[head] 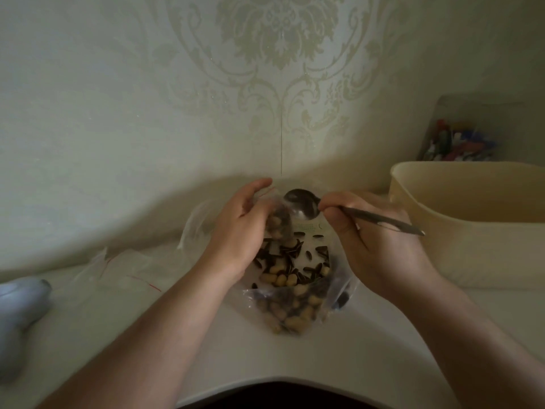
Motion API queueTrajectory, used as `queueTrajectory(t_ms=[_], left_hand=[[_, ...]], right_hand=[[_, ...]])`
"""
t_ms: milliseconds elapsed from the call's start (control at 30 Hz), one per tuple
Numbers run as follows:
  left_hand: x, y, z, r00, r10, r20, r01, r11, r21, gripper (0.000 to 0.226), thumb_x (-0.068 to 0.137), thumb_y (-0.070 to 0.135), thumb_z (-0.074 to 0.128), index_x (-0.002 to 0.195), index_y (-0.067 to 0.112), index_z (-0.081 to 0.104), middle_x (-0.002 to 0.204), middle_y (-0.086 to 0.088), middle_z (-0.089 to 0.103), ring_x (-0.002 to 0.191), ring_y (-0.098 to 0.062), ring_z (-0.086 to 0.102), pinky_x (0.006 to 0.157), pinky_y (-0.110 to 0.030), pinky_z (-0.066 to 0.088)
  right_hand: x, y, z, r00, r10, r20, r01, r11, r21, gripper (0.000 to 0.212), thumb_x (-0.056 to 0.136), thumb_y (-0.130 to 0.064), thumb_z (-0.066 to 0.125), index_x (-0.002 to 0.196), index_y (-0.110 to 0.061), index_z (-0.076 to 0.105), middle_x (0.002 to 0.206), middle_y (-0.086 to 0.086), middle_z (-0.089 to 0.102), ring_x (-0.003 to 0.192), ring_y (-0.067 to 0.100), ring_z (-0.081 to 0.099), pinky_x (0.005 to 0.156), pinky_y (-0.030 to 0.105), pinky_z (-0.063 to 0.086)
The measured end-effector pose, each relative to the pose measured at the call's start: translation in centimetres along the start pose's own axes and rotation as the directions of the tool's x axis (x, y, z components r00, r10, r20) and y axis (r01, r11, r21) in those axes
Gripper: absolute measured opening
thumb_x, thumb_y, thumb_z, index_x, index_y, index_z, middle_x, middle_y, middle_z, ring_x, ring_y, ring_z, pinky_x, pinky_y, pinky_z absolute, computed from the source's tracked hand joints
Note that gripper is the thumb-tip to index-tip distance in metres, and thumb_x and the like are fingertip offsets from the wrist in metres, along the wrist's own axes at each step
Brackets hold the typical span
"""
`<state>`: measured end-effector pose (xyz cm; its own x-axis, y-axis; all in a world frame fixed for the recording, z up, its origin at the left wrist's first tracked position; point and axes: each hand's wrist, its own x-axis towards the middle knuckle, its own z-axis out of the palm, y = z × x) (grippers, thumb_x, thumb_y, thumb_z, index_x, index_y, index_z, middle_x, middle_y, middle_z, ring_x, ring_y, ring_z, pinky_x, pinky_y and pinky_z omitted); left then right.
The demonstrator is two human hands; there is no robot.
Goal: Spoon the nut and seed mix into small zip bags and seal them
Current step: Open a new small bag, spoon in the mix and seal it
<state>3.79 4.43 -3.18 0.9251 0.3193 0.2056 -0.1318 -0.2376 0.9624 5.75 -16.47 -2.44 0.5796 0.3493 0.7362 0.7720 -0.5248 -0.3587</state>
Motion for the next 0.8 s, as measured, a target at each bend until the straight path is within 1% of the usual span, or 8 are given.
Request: queueTrajectory(t_ms=[100,167,267,400,533,667,733,800], left_hand=[[-0.1,0.3,-0.4,0.999,0.027,0.024,-0.027,1.000,0.010,0.033,0.102,0.039,0.061,0.134,0.050,0.061,0.116,0.016,0.071,0.101,0.008,0.065,0.087,-0.021,0.048],[-0.2,0.4,-0.6,0.999,0.047,0.018,-0.048,0.995,0.090,0.034,0.101,0.039,0.063,0.133,0.050,0.060,0.105,0.013,0.072,0.089,0.011,0.066,0.080,-0.020,0.049],[-0.1,0.0,-0.8,1.000,0.022,-0.006,-0.020,0.976,0.215,0.037,0.098,0.039,0.068,0.133,0.049,0.058,0.089,0.016,0.072,0.081,0.014,0.066,0.076,-0.023,0.053],[-0.2,-0.1,-0.5,1.000,-0.008,-0.019,0.013,0.970,0.243,0.048,0.097,0.030,0.066,0.139,0.051,0.054,0.092,0.011,0.074,0.079,-0.001,0.071,0.073,-0.027,0.056],[-0.1,-0.3,-0.2,1.000,-0.028,-0.003,0.028,0.988,0.150,0.048,0.102,0.023,0.060,0.140,0.052,0.053,0.102,0.004,0.072,0.080,-0.006,0.067,0.075,-0.028,0.056],[0.2,0.1,-0.3,0.999,-0.036,-0.013,0.036,0.999,-0.015,0.043,0.108,0.019,0.049,0.140,0.047,0.056,0.115,0.020,0.062,0.104,0.005,0.057,0.085,-0.023,0.048],[0.5,0.4,-0.5,0.993,-0.106,-0.046,0.098,0.984,-0.149,0.040,0.107,0.018,0.048,0.130,0.048,0.063,0.123,0.009,0.068,0.115,-0.008,0.062,0.093,-0.032,0.053],[0.9,0.6,-0.8,0.978,-0.195,-0.071,0.169,0.946,-0.278,0.046,0.102,0.012,0.044,0.118,0.048,0.069,0.129,-0.003,0.069,0.121,-0.027,0.065,0.096,-0.048,0.057]], right_hand=[[-0.1,0.0,0.1,0.999,0.048,0.017,-0.048,0.999,-0.013,0.027,0.106,-0.038,0.045,0.113,-0.026,0.069,0.093,-0.011,0.066,0.079,0.006,0.060,0.067,0.030,0.055],[0.0,0.1,0.1,0.997,0.073,0.032,-0.071,0.997,-0.038,0.028,0.108,-0.038,0.044,0.113,-0.024,0.068,0.095,-0.007,0.068,0.081,0.011,0.062,0.068,0.037,0.057],[-0.1,0.1,0.3,0.994,0.079,0.070,-0.075,0.995,-0.060,0.028,0.108,-0.036,0.042,0.107,-0.022,0.067,0.089,-0.007,0.066,0.078,0.013,0.062,0.067,0.041,0.057],[-0.3,0.1,0.8,0.986,0.097,0.138,-0.090,0.994,-0.054,0.031,0.107,-0.038,0.040,0.105,-0.025,0.068,0.088,-0.011,0.068,0.078,0.011,0.064,0.069,0.040,0.058],[-0.5,-0.4,1.2,0.975,0.096,0.202,-0.093,0.995,-0.025,0.032,0.107,-0.039,0.038,0.110,-0.028,0.068,0.097,-0.010,0.070,0.088,0.010,0.065,0.076,0.039,0.057],[-0.5,-0.5,1.3,0.973,0.099,0.208,-0.098,0.995,-0.015,0.029,0.107,-0.039,0.041,0.108,-0.030,0.068,0.097,-0.011,0.069,0.088,0.011,0.065,0.075,0.040,0.058],[-0.4,-0.3,1.1,0.982,0.089,0.170,-0.091,0.996,0.008,0.029,0.105,-0.038,0.045,0.114,-0.029,0.071,0.103,-0.010,0.070,0.091,0.011,0.067,0.078,0.039,0.059],[-0.4,0.1,0.8,0.974,0.071,0.214,-0.079,0.996,0.028,0.029,0.104,-0.036,0.049,0.121,-0.030,0.072,0.111,-0.013,0.070,0.098,0.007,0.066,0.082,0.034,0.058]])
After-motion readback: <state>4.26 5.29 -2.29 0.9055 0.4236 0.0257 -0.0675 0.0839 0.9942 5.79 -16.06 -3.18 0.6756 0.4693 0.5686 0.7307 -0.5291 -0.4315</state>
